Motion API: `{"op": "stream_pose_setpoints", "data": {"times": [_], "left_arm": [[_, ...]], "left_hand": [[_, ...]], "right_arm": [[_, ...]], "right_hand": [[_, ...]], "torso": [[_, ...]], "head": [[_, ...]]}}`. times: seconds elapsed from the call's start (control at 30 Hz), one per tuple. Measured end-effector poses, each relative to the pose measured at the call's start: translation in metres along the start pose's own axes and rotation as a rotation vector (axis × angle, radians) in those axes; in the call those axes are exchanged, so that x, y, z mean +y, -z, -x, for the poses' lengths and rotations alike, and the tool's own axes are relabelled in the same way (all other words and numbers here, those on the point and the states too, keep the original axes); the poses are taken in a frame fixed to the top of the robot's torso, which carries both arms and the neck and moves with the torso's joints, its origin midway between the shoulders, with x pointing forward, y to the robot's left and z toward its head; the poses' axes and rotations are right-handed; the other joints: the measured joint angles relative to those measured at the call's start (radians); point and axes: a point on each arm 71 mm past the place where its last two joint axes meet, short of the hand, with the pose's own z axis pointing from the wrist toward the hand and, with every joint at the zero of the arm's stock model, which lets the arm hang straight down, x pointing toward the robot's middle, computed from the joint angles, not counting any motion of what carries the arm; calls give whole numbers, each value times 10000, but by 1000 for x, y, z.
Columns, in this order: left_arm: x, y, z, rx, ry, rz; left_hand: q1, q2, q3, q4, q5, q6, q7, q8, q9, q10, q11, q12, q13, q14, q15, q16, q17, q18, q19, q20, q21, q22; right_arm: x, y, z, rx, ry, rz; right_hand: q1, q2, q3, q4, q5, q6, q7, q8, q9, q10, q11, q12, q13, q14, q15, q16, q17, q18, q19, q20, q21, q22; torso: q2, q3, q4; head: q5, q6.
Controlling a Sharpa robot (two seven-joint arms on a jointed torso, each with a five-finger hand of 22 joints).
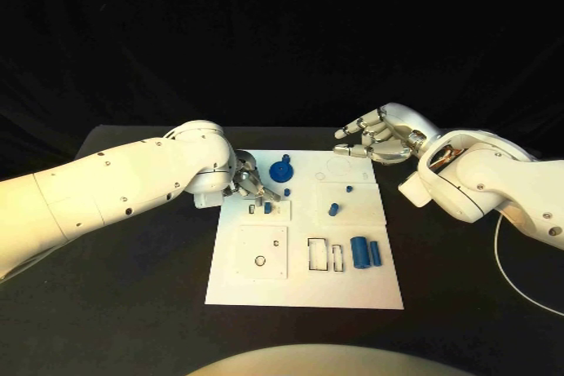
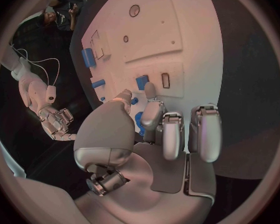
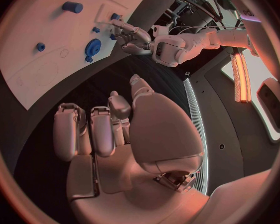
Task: Assemble the parts on the task board
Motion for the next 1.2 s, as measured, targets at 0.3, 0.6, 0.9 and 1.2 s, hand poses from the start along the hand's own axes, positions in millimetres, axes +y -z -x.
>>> {"op": "stream_pose_setpoints", "data": {"times": [0.3, 0.6, 0.9, 1.2], "left_arm": [[6, 23, 39, -604, 942, -205], [21, 19, 70, -865, 1246, 417], [28, -2, 76, -861, 1148, 994], [28, -15, 70, -530, 753, 1220]], "left_hand": [[655, 9, -700, 10, -312, -714, 352, -786, -571, -760, 326, -1155, -1188, 1, 154, 0, -1, 2, -19, 103, -503, 7], [1646, 213, -848, -57, -2, -875, 513, -1325, -1232, -1226, 485, -1845, -1992, 14, 274, 0, -2, 1, -17, 237, -911, 7], [1664, 231, -1111, 68, -12, -786, 573, -1326, -1362, -1226, 485, -1773, -1970, -18, 306, 0, -3, 1, 17, 270, -861, 6], [1609, 364, -1263, 83, -101, -637, 495, -1248, -1376, -1097, 431, -1544, -1788, -18, 306, 0, -4, 1, 17, 270, -678, 5]], "right_arm": [[-2, -2, -2, 27, -10, -42], [-3, -3, -3, 62, -29, -71], [-4, -3, -5, 114, -50, -88], [-5, -4, -7, 152, -62, -95]], "right_hand": [[1, 0, -12, 12, 0, 0, 0, 0, 0, 0, 0, 0, 0, 0, 0, 0, -1, 0, 0, 0, 0, 0], [-38, 38, -11, 11, 0, 0, 0, 0, 0, 0, 0, 0, 1, 0, 0, 0, -2, -1, 0, 0, 0, 1], [-38, 38, -11, 11, 0, 0, 0, 0, 0, 0, 0, 0, 1, 0, 0, 0, -3, -1, 0, 0, 0, 1], [-38, 38, -11, 11, 0, 0, 0, 0, 0, 1, 0, 0, 1, 0, 0, 0, -4, -1, 0, 0, 0, 1]], "torso": [[-14, 5, 5], [-6, 6, 21], [26, -26, -18], [64, -56, -37]], "head": [[38, 99], [93, 204], [165, 278], [203, 251]]}}
